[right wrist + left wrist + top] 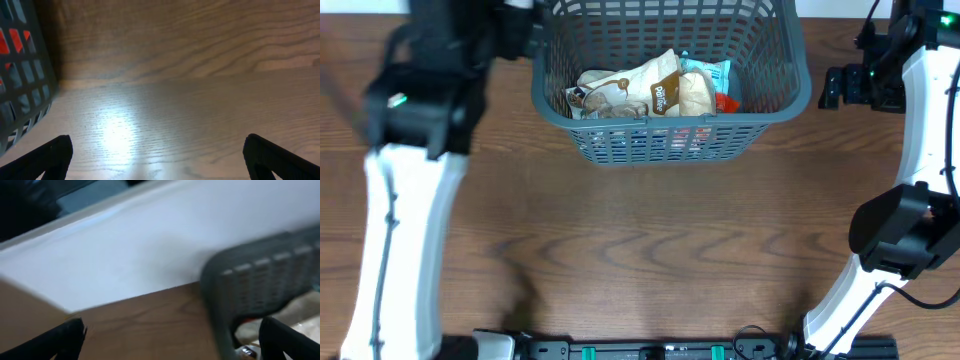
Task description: Pack container
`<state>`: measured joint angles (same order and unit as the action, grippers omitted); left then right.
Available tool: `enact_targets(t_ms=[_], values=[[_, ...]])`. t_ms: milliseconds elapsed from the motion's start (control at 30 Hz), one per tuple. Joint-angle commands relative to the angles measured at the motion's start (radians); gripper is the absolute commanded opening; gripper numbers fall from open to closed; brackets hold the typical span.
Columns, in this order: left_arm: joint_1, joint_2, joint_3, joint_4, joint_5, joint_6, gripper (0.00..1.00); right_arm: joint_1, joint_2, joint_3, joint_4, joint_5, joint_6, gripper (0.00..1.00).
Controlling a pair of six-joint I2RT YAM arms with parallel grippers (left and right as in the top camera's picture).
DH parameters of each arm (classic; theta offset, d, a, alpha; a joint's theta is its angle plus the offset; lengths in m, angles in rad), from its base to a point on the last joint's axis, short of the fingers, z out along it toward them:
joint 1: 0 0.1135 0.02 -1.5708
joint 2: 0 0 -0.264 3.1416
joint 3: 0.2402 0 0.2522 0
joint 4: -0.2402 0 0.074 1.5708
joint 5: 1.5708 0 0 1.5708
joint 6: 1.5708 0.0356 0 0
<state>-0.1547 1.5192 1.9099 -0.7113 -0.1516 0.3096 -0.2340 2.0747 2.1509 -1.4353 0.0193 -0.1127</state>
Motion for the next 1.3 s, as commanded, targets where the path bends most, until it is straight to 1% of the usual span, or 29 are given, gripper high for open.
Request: enact_targets(t_ms=[0, 133, 200, 267, 400, 500, 600, 700, 833, 900, 967, 1067, 1167, 1233, 1267], values=[[0.028, -0.029, 0.010, -0.033, -0.007, -0.087, 0.99, -0.016, -0.016, 0.001, 0.011, 0.007, -0.001, 0.99], [0.043, -0.053, 0.010, -0.045, -0.008, -0.087, 0.99, -0.023, -0.016, 0.001, 0.043, 0.007, -0.013, 0.99], [0.045, -0.057, 0.010, -0.042, -0.036, -0.087, 0.99, -0.023, -0.016, 0.001, 0.078, 0.008, -0.037, 0.99], [0.045, -0.056, 0.010, -0.042, -0.065, -0.087, 0.99, -0.023, -0.016, 0.001, 0.128, 0.011, -0.046, 0.99], [0.045, -0.063, 0.010, -0.076, -0.070, -0.087, 0.99, -0.021, -0.034, 0.002, 0.238, 0.010, -0.053, 0.99], [0.048, -0.082, 0.009, -0.117, -0.070, -0.159, 0.99, -0.016, -0.094, 0.002, 0.299, 0.002, -0.048, 0.99], [0.050, -0.108, -0.018, -0.162, -0.070, -0.233, 0.99, -0.015, -0.174, 0.001, 0.307, 0.003, -0.021, 0.99], [0.053, -0.144, -0.113, -0.162, -0.069, -0.247, 0.99, -0.015, -0.249, 0.000, 0.297, 0.004, 0.006, 0.99], [0.056, -0.218, -0.328, -0.073, -0.066, -0.286, 0.98, -0.006, -0.325, -0.012, 0.261, 0.017, 0.021, 0.99], [0.056, -0.270, -0.447, -0.013, -0.018, -0.306, 0.99, 0.009, -0.362, -0.032, 0.233, 0.043, 0.024, 0.99], [0.056, -0.329, -0.565, 0.046, 0.050, -0.313, 0.98, 0.032, -0.411, -0.083, 0.224, 0.076, 0.030, 0.99], [0.056, -0.418, -0.718, 0.107, 0.085, -0.338, 0.99, 0.073, -0.515, -0.225, 0.256, 0.108, 0.053, 0.99], [0.056, -0.518, -0.846, 0.132, 0.116, -0.338, 0.99, 0.117, -0.655, -0.426, 0.326, 0.116, 0.095, 0.99], [0.055, -0.599, -0.914, 0.134, 0.118, -0.343, 0.99, 0.151, -0.786, -0.603, 0.387, 0.116, 0.137, 0.99], [0.055, -0.629, -0.933, 0.134, 0.118, -0.350, 0.99, 0.162, -0.830, -0.657, 0.405, 0.116, 0.147, 0.99]])
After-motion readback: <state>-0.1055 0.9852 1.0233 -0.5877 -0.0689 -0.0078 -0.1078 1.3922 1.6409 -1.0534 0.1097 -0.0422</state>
